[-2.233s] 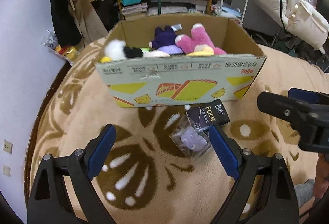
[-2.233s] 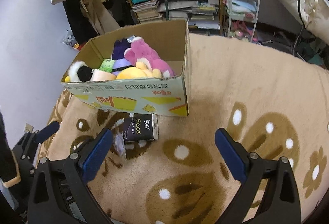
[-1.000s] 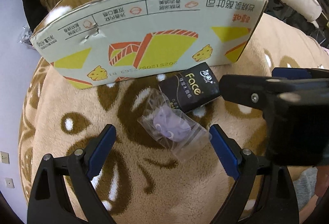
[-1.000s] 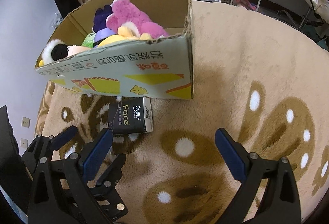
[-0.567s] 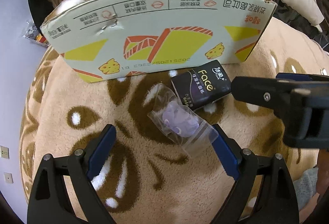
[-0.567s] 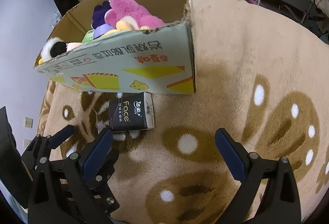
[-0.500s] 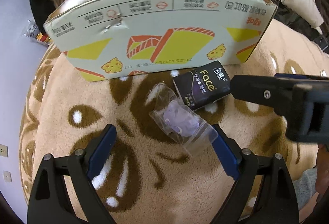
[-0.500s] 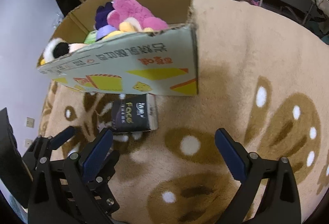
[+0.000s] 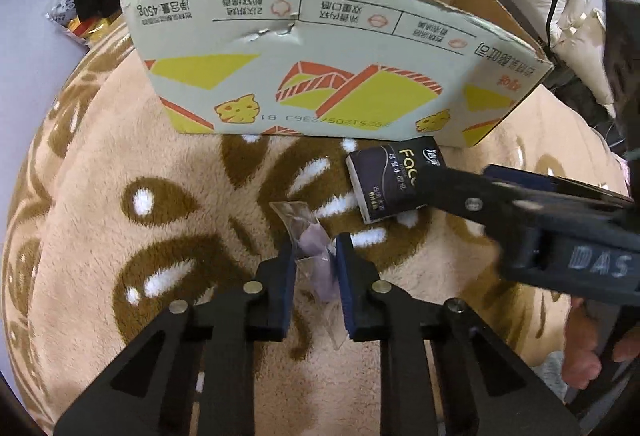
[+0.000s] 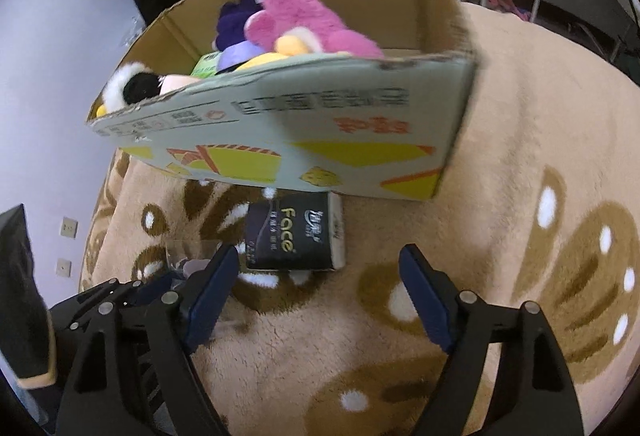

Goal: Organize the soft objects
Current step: 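Close the left tool on the clear bag while the right tool grips the Face tissue pack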

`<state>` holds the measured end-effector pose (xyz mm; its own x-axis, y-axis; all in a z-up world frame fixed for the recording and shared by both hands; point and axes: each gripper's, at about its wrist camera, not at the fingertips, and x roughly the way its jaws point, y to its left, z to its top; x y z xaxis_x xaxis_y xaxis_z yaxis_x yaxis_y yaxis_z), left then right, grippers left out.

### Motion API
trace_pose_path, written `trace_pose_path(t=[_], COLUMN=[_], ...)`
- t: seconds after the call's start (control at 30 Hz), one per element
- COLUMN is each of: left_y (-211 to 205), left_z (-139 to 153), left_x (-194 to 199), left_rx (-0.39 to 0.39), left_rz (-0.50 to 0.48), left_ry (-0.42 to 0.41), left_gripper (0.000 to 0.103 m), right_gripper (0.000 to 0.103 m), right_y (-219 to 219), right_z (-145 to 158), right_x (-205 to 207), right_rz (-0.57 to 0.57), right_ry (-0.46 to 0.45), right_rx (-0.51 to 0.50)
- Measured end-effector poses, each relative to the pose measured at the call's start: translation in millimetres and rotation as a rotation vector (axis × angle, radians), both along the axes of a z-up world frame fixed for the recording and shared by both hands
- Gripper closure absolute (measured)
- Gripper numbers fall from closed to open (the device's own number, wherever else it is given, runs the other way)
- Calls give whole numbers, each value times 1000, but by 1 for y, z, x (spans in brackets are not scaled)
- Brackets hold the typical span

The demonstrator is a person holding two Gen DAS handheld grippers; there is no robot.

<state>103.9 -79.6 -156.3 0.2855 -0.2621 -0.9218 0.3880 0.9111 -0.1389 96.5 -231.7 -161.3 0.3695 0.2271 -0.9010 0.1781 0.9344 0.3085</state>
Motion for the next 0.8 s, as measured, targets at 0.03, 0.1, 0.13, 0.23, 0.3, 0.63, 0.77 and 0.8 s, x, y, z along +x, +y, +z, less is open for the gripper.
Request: trace_pose_path(t=[0.03, 0.1, 0.13, 0.23, 0.3, 0.63, 0.77, 0.8], left_y=[3, 5, 2, 5, 8, -4, -6, -6], left_z=[0, -2, -1, -1, -6, -5, 3, 4], left_x=[0, 0, -4, -5, -4, -14, -14, -14], left_rx=[1, 3, -1, -21, -39, -6, 25, 30], left_rz=[-1, 0, 1, 8, 16, 5, 7, 7], left_ry=[2, 14, 21, 47, 81, 59, 26, 22], left_gripper=[84, 84, 84, 84, 84, 84, 86, 86], right_gripper=[16, 16, 16, 16, 16, 16, 16, 16], right_y=[3, 7, 9, 15, 16, 20, 28, 31], right_z=[-1, -3, -4, -11, -16, -34, -32, -32], right_x=[3, 5, 8, 12, 12, 17, 19, 20], right_rz=[11, 24, 32, 41, 43, 21, 37, 39], right_ry=[-1, -2, 3, 24, 46, 100, 93, 93], right_rx=[-5, -7, -5, -2, -16, -26, -62, -62])
